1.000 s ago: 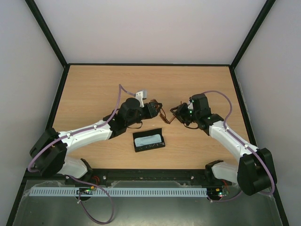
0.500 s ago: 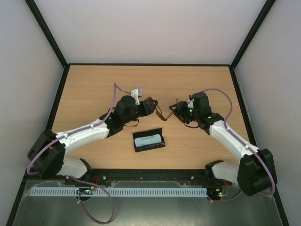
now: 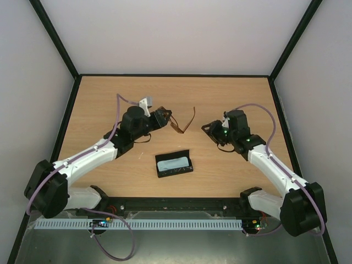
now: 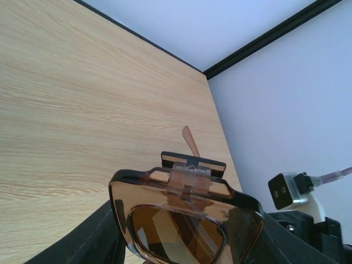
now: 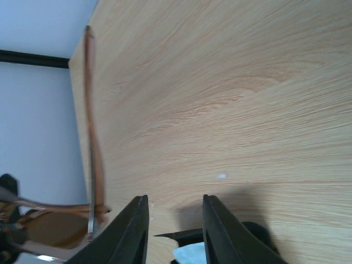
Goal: Organize the sunglasses
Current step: Fold the sunglasses.
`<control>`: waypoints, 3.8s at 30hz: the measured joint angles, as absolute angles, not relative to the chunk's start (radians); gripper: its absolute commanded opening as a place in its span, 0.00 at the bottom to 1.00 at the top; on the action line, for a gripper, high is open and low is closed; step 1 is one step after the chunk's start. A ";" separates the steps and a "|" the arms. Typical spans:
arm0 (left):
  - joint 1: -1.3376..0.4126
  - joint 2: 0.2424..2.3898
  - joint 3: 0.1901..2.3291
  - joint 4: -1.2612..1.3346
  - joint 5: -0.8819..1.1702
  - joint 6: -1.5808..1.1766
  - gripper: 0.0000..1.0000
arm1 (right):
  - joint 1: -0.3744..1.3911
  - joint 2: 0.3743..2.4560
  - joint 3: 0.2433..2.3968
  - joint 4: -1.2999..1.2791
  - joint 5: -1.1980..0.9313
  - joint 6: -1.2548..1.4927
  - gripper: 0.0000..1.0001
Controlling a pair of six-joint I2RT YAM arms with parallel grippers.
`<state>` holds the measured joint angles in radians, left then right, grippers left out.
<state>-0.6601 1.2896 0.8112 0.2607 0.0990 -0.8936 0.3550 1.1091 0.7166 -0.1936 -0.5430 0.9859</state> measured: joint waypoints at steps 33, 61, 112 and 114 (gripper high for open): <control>-0.704 1.412 0.836 0.304 0.325 -0.924 0.47 | 0.508 1.311 0.911 -0.213 -0.489 0.884 0.16; -0.635 1.466 0.884 0.364 0.635 -0.870 0.48 | 0.484 1.206 0.991 -0.421 -0.456 0.699 0.46; -0.726 1.455 0.762 0.805 1.092 -1.217 0.51 | 0.540 0.784 0.773 -0.464 -1.076 0.630 0.34; -0.727 1.459 0.762 0.806 1.092 -1.219 0.51 | 0.542 0.787 0.773 -0.467 -1.074 0.625 0.32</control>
